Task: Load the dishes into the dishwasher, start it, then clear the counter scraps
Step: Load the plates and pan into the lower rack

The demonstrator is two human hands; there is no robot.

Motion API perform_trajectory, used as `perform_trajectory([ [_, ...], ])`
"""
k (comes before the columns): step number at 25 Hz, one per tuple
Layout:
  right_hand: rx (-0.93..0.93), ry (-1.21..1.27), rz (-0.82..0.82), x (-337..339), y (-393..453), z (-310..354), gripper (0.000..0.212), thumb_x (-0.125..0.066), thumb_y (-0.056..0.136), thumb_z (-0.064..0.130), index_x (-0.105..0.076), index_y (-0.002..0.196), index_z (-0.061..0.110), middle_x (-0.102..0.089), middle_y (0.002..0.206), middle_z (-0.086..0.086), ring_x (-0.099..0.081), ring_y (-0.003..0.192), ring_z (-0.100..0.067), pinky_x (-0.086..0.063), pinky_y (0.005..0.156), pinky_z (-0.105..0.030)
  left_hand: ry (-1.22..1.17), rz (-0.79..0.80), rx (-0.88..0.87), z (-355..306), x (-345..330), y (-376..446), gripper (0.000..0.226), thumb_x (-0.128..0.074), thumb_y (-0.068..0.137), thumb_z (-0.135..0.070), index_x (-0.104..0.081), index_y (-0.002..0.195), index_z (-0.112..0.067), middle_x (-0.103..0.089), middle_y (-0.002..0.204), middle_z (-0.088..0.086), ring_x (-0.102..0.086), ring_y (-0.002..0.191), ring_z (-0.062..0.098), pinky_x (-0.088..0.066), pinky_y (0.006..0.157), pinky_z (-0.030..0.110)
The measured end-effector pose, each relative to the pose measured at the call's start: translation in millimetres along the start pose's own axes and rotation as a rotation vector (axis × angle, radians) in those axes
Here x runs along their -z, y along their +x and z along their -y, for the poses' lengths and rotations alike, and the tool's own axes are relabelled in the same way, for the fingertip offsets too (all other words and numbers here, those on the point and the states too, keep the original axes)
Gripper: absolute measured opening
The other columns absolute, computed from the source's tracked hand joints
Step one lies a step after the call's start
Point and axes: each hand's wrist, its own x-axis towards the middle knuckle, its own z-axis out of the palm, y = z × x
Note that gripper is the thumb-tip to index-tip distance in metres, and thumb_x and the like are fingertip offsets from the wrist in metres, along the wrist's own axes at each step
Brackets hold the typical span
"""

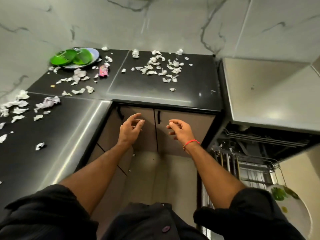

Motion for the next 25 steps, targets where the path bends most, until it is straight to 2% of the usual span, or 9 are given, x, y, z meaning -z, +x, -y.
perform_trajectory([
  [5,0.039,-0.070,0.048,-96.8,27.5,31.3,0.012,-0.058,0.096,0.016,-0.066,0.100,0.024,-0.073,0.092,-0.005,-0.061,0.071,-0.019,-0.044,0.055,-0.026,-0.065,-0.096,0.018,34.9,81.3,41.3,0.037,-0.069,0.095,-0.031,-0.063,0.130,-0.028,-0.074,0.098,-0.006,-0.073,0.076,0.021,-0.062,0.081,0.041],
  [10,0.089,-0.139,0.099,-182.7,54.0,66.1,0.016,-0.057,0.096,0.012,-0.066,0.108,0.017,-0.072,0.096,-0.007,-0.062,0.071,-0.018,-0.047,0.059,-0.027,-0.116,-0.177,0.037,55.6,158.1,79.7,0.039,-0.068,0.096,-0.027,-0.060,0.134,-0.023,-0.072,0.105,0.003,-0.070,0.081,0.024,-0.060,0.086,0.048],
  [14,0.134,-0.157,0.157,-249.5,75.9,88.6,0.015,-0.055,0.097,0.011,-0.064,0.108,0.016,-0.072,0.097,-0.008,-0.063,0.067,-0.018,-0.047,0.058,-0.028,-0.089,-0.240,0.039,67.4,217.4,96.1,0.044,-0.065,0.097,-0.025,-0.057,0.140,-0.020,-0.070,0.114,0.006,-0.070,0.089,0.033,-0.059,0.085,0.047],
  [18,0.158,-0.141,0.176,-303.5,92.8,98.2,0.017,-0.056,0.096,0.011,-0.064,0.110,0.016,-0.073,0.096,-0.008,-0.065,0.067,-0.018,-0.049,0.058,-0.031,-0.085,-0.286,0.060,76.4,259.2,99.7,0.045,-0.064,0.098,-0.028,-0.054,0.141,-0.023,-0.069,0.119,0.002,-0.071,0.092,0.027,-0.060,0.086,0.045],
  [22,0.174,-0.128,0.170,-345.2,106.5,106.6,0.022,-0.056,0.095,0.012,-0.064,0.115,0.013,-0.073,0.096,-0.007,-0.066,0.067,-0.019,-0.051,0.056,-0.028,-0.119,-0.310,0.082,84.6,287.6,105.2,0.044,-0.064,0.098,-0.028,-0.053,0.141,-0.026,-0.065,0.114,-0.007,-0.070,0.095,0.020,-0.061,0.086,0.044],
  [25,0.192,-0.130,0.191,-366.3,118.5,113.3,0.019,-0.056,0.095,0.013,-0.064,0.112,0.018,-0.074,0.094,-0.005,-0.068,0.067,-0.019,-0.055,0.061,-0.035,-0.102,-0.341,0.095,90.2,301.5,114.5,0.046,-0.065,0.097,-0.030,-0.052,0.141,-0.027,-0.063,0.113,-0.010,-0.068,0.095,0.019,-0.060,0.084,0.037],
])
